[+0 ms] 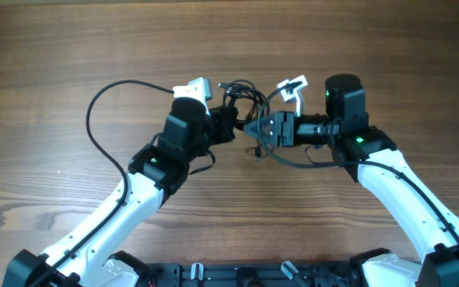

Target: Untangle cables

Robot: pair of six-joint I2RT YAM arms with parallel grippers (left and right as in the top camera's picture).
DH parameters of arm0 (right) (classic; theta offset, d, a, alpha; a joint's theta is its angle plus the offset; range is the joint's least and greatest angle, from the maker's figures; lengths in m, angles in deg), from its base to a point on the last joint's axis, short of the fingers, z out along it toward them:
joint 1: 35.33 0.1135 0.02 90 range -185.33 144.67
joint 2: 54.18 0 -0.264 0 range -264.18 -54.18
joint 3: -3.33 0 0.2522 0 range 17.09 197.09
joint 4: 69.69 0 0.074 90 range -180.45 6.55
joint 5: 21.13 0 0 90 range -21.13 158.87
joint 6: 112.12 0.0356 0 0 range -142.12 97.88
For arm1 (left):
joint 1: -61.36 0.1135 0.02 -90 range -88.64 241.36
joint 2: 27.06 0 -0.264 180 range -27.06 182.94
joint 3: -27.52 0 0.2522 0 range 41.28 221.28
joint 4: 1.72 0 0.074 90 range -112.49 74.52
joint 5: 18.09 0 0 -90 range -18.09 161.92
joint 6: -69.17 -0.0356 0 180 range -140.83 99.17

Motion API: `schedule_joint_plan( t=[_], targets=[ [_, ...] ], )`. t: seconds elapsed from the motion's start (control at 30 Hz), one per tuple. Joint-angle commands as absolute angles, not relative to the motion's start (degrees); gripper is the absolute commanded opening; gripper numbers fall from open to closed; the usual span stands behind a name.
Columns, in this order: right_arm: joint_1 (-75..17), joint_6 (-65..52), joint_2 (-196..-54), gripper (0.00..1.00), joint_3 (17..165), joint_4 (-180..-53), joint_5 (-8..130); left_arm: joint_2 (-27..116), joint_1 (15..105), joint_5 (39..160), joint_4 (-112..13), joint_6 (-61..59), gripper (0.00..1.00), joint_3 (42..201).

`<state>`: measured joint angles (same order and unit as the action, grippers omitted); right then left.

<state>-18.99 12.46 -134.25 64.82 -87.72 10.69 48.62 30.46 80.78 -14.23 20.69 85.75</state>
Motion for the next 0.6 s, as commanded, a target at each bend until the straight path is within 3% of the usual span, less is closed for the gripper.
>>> schedule_joint_plan(
  t=[0.0,0.07,0.17,0.2,0.27,0.4,0.57],
  targets=[
    [-19.0,20.4,-133.7,0.86,65.0,-87.2,17.8,47.6,26.8,86.1,-11.5,15.5,0.04,86.5],
    [-19.0,20.0,-133.7,0.82,65.0,-87.2,20.3,47.6,26.8,91.7,-11.4,15.0,0.04,86.5],
    [-19.0,20.5,-133.7,0.37,65.0,-86.9,20.2,47.6,27.4,92.5,-12.3,11.2,0.04,86.5],
    [-19.0,21.1,-133.7,0.27,65.0,-86.9,20.2,47.6,27.5,92.4,-12.4,11.0,0.04,86.5],
    [-19.0,21.8,-133.7,0.17,65.0,-86.8,20.3,47.6,27.8,92.5,-12.4,11.0,0.04,86.5],
    [-19.0,21.8,-133.7,0.15,65.0,-86.8,22.7,47.6,28.3,94.9,-12.5,11.1,0.04,86.5],
    [-19.0,21.8,-133.9,0.12,64.9,-87.4,30.3,47.3,30.9,107.3,-10.8,11.1,0.04,86.5]
  ],
)
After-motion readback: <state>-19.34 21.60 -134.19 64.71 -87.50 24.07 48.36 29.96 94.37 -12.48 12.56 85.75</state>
